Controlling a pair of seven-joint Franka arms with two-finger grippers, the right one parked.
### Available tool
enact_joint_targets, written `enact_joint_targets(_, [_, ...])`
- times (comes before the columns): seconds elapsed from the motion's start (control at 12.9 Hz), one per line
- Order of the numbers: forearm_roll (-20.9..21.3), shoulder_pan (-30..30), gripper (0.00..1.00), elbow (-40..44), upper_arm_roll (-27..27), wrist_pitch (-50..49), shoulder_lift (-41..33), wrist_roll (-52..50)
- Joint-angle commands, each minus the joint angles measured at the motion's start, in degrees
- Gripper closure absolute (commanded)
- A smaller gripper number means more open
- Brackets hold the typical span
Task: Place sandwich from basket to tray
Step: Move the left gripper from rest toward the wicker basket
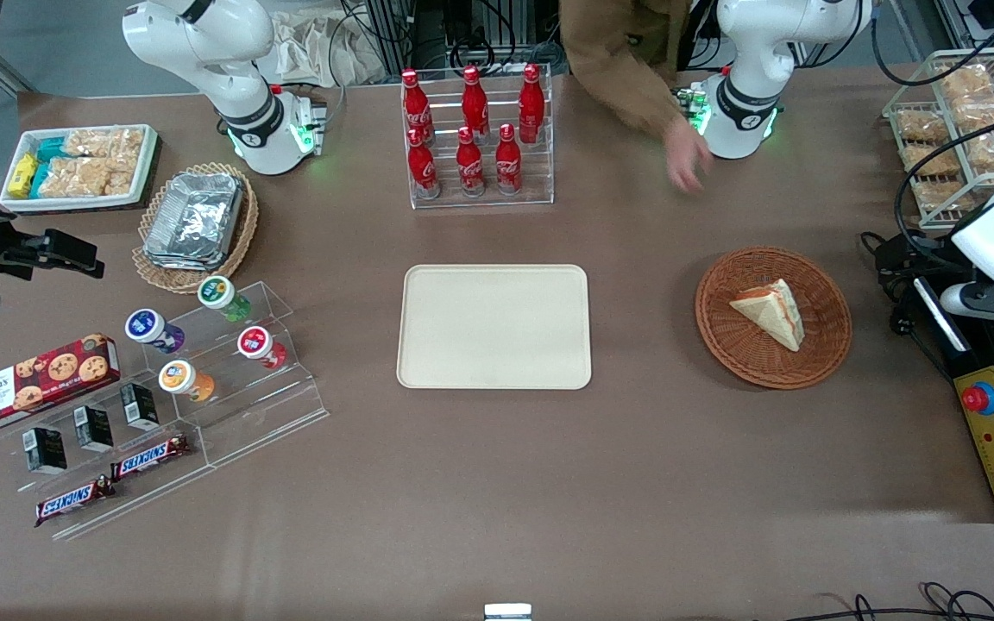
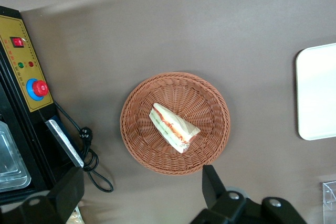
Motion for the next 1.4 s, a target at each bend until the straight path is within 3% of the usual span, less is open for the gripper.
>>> enact_joint_targets(0.0, [-0.7,0.4,0.00,1.7,-0.2,-0.3,0.9,0.3])
enact_joint_targets(0.16, [-0.9,0.4,0.00,3.1,-0.3,-0.4,1.3,-4.8])
enact_joint_targets(0.47, [-2.0,0.4,0.00,-1.7,0.0,-0.6,-1.2,-24.8])
enact_joint_targets(0.7, [-3.1,1.0,0.00,-14.3,0.1,6.3,-7.8,-43.1])
enact_joint_targets(1.01, [-3.2,2.8,0.00,-42.4,0.1,29.4,-20.1,-54.8])
enact_joint_targets(1.32, [-4.3,2.7,0.00,-52.0,0.1,40.8,-20.1,-60.4])
